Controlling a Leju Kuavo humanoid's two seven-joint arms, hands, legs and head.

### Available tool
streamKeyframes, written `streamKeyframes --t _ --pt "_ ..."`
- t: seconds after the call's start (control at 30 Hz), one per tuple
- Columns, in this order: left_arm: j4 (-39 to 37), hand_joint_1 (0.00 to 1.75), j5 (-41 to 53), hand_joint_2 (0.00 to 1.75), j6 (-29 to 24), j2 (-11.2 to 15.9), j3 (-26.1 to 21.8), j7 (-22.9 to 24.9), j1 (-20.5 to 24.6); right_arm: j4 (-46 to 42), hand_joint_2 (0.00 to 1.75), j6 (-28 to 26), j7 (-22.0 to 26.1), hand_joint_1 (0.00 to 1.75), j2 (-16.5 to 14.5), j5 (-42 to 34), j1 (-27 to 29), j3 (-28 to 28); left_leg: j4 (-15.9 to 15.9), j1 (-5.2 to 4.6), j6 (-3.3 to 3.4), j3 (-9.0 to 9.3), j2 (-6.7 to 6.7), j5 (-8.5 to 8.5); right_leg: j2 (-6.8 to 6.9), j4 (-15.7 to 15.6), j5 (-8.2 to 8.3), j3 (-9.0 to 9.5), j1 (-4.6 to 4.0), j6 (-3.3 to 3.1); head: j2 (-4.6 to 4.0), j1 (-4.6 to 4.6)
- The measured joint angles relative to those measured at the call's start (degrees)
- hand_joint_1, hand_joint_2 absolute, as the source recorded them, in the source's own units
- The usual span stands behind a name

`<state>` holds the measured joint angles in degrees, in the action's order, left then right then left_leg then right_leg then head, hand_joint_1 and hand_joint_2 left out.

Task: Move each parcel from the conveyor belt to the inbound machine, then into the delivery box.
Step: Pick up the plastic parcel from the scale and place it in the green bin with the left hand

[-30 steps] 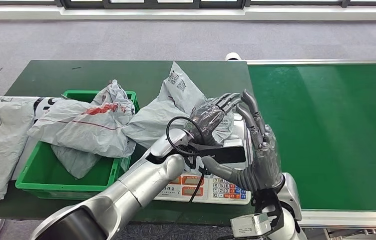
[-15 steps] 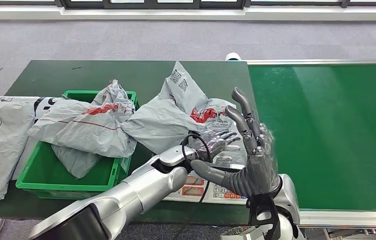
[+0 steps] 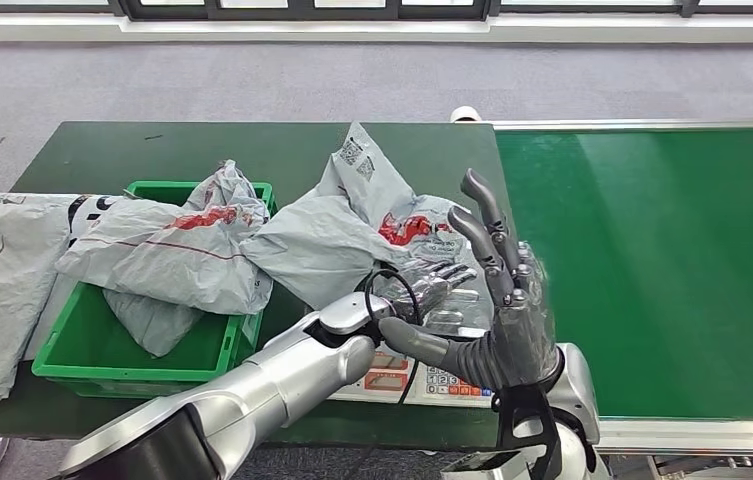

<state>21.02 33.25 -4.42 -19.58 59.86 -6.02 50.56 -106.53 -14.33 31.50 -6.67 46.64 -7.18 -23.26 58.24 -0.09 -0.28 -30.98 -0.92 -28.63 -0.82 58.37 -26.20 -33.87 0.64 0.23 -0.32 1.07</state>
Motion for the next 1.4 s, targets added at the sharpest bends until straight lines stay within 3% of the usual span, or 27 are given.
streamKeyframes --t 0.2,0.43,0.57,0.97,1.4 --pt "-1.64 0.00 0.07 1.75 -3.62 0.27 -1.88 2.29 1.98 0.08 1.75 0.03 0.24 0.00 -0.51 0.04 -0.39 -0.04 -0.02 0.00 0.00 -0.37 0.17 0.08 -0.04 0.00 0.13 -0.02 0.00 -0.12 -0.01 0.00" --pt "-1.23 0.00 1.24 1.75 -5.48 1.19 -10.71 -0.49 7.50 0.12 1.75 0.32 -0.45 0.00 -1.16 1.03 -0.53 -0.06 -0.02 0.01 -0.15 -0.27 -0.12 0.61 0.12 0.04 0.48 -0.37 -0.02 -0.14 0.00 0.00" --pt "-0.26 0.00 3.28 1.75 -4.77 1.18 -13.33 -0.91 8.55 0.01 1.75 0.54 -0.87 0.00 -1.51 1.67 -0.50 -0.06 -0.03 0.01 -0.15 -0.35 -0.11 0.60 0.12 0.03 0.47 -0.44 -0.01 -0.14 0.01 0.00" --pt "0.46 0.00 4.13 1.75 -3.36 1.04 -15.51 -1.26 8.98 -0.74 1.75 0.71 -1.69 0.00 -1.97 2.57 -0.42 -0.06 -0.02 0.00 -0.14 -0.38 -0.10 0.59 0.12 0.03 0.47 -0.48 0.00 -0.13 -0.01 0.00" --pt "-1.97 0.00 11.41 1.75 5.02 0.68 -15.73 1.93 5.07 -1.08 1.75 2.78 -1.80 0.00 -2.63 2.09 -1.15 -0.06 -0.03 0.01 -0.14 -0.45 -0.12 0.59 0.13 0.03 0.47 -0.53 0.00 -0.13 0.00 0.00"
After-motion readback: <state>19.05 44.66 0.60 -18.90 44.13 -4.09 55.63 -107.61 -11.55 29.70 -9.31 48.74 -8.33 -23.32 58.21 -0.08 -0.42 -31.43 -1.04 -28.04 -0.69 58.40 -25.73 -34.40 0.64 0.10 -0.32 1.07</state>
